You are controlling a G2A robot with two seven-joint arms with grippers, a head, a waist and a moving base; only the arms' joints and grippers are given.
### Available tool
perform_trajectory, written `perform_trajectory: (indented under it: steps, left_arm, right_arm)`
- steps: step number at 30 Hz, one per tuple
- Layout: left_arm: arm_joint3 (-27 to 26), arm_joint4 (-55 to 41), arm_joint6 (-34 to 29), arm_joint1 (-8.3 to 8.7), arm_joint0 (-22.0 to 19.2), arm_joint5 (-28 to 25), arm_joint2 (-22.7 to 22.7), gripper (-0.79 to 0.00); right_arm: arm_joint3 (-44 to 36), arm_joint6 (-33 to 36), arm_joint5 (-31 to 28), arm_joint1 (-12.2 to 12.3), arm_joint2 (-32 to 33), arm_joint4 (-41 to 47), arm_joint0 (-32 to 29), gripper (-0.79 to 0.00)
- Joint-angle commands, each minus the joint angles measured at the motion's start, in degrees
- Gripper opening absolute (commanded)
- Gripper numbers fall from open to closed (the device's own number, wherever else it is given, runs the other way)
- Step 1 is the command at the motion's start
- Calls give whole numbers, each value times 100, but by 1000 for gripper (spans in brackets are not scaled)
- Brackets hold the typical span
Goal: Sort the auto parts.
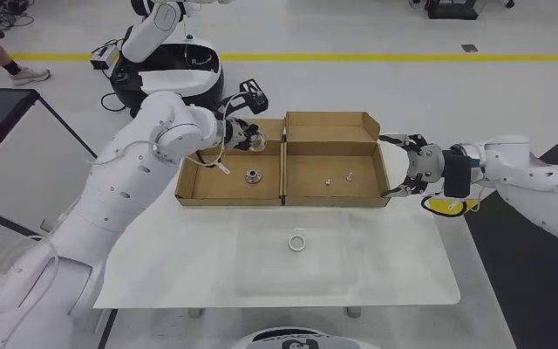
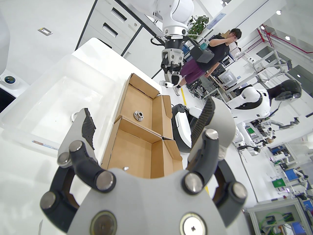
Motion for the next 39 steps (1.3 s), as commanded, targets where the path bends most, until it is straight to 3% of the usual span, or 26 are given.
perform_trajectory:
  steps: [1, 14, 20, 39]
  left_arm:
    - [-6, -31, -136, -35, -29, 14, 117, -785]
    - [530, 394, -716, -169, -311, -202, 554, -785]
    - [1165, 565, -863, -311, -582, -503, 879, -785]
    - [3316, 831, -67, -1083, -1009, -1050, 1980, -785]
  right_arm:
    - [0, 0, 0, 0, 0, 0, 0, 0]
    - [0, 0, 0, 0, 0, 0, 0, 0]
    - [0, 0, 0, 0, 0, 0, 0, 0]
    - [0, 0, 0, 0, 0, 0, 0, 0]
